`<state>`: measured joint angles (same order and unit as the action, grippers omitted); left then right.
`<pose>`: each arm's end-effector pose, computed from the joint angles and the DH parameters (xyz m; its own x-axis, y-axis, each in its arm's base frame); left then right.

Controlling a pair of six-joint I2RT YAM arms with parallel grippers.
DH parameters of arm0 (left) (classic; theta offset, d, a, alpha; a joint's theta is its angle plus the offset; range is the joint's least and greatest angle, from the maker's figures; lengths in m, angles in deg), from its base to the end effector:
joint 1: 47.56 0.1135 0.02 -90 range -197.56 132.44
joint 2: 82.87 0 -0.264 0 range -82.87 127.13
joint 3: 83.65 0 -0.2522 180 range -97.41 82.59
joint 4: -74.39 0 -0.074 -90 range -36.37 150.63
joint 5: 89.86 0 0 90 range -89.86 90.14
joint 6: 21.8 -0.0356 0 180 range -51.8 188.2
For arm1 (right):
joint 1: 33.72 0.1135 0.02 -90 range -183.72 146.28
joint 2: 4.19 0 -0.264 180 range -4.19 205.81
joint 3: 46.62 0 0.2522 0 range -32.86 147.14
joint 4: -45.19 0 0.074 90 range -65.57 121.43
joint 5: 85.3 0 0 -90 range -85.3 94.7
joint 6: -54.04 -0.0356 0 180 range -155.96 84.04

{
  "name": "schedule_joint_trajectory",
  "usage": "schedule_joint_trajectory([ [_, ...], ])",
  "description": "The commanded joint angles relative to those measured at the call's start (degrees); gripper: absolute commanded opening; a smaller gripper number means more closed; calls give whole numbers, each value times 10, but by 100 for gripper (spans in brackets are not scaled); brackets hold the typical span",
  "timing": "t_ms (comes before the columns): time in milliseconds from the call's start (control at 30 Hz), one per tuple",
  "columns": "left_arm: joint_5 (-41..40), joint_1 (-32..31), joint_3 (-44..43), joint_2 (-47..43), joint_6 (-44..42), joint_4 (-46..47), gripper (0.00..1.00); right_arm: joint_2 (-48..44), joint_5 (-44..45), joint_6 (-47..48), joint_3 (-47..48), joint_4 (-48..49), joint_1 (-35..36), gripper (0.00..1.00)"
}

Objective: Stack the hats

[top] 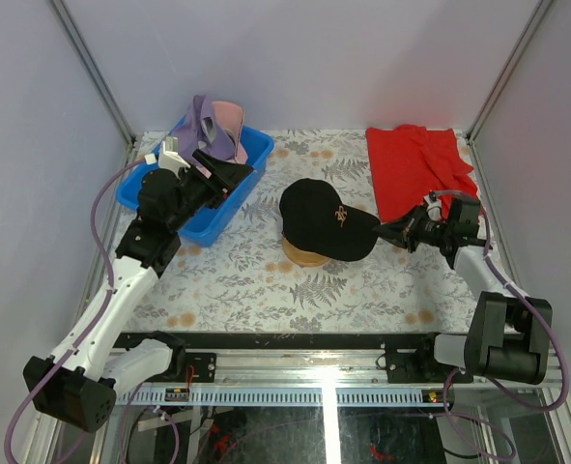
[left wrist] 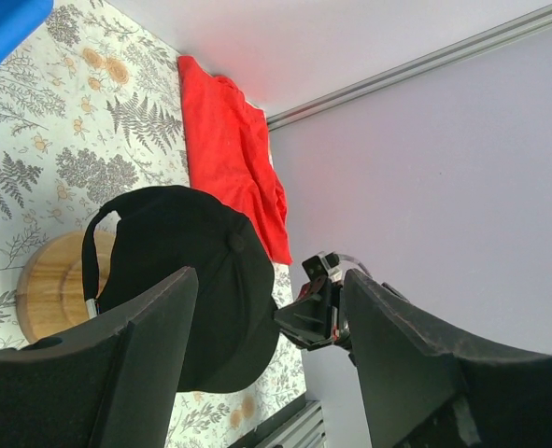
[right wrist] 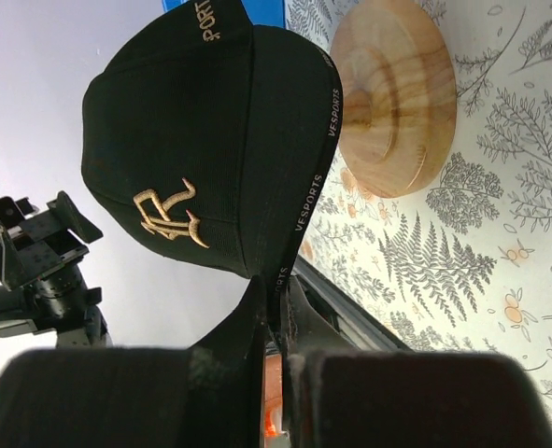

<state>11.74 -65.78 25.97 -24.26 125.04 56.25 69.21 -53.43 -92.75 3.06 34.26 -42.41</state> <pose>0.2234 -0.0811 0.3782 -0.4730 -0.7077 -0.5249 0.1831 0.5038 -0.8442 0.2535 -0.0082 0.2123 -0.8189 0.5720 -0.0466 0.1357 0.2718 0.9527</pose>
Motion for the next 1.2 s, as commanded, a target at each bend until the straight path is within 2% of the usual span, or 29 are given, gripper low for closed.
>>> schedule_joint_trajectory([
  [0,5,4,7,-7,-13,6,63,10,12,110,41,-110,1,0],
  [333,15,5,20,-6,-17,8,62,12,64,195,91,-210,1,6],
  [533,28,4,44,-5,-25,4,61,17,99,224,103,-244,1,16],
  [600,32,5,47,-5,-28,4,61,20,104,226,100,-243,1,18],
  [700,37,4,47,-2,-28,4,61,23,100,217,94,-231,1,27],
  [833,46,5,32,8,-34,-2,60,14,105,212,97,-232,1,34],
  [1167,49,5,12,14,-37,-15,60,-12,172,224,123,-280,1,42],
])
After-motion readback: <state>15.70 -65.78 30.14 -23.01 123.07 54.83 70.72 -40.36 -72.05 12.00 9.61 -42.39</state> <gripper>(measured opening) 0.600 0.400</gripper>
